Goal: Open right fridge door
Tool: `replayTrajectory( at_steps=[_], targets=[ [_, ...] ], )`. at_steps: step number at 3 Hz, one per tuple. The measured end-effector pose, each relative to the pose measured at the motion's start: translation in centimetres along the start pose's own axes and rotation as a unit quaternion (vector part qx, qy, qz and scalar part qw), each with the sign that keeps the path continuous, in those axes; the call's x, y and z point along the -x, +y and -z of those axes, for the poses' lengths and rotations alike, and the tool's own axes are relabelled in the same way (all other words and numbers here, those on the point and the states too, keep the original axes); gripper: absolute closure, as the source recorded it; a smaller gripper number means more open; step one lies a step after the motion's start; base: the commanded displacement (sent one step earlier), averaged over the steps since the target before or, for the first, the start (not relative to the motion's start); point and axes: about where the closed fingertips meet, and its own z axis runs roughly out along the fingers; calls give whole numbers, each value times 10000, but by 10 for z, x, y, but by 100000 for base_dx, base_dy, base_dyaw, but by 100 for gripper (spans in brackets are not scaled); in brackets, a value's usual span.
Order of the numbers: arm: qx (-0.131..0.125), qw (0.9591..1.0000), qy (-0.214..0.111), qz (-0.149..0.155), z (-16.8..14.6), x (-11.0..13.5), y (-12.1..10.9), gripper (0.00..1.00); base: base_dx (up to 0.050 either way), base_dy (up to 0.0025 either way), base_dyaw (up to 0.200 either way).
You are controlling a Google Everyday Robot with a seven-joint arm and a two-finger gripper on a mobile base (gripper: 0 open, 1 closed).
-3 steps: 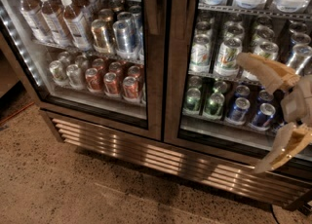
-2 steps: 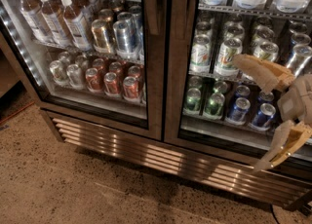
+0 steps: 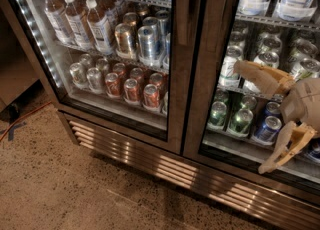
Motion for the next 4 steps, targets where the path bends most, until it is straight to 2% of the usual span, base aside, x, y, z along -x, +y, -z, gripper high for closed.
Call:
replayTrajectory(
  at_steps=[1, 2, 4],
  targets=[
    [0, 10000, 0, 0, 0, 0, 0, 0, 0, 1, -19811],
    [0, 10000, 0, 1, 0, 0, 0, 0, 0, 0, 0],
    [-84, 9993, 86, 360, 3, 47, 2, 0, 0, 0, 0]
  ],
)
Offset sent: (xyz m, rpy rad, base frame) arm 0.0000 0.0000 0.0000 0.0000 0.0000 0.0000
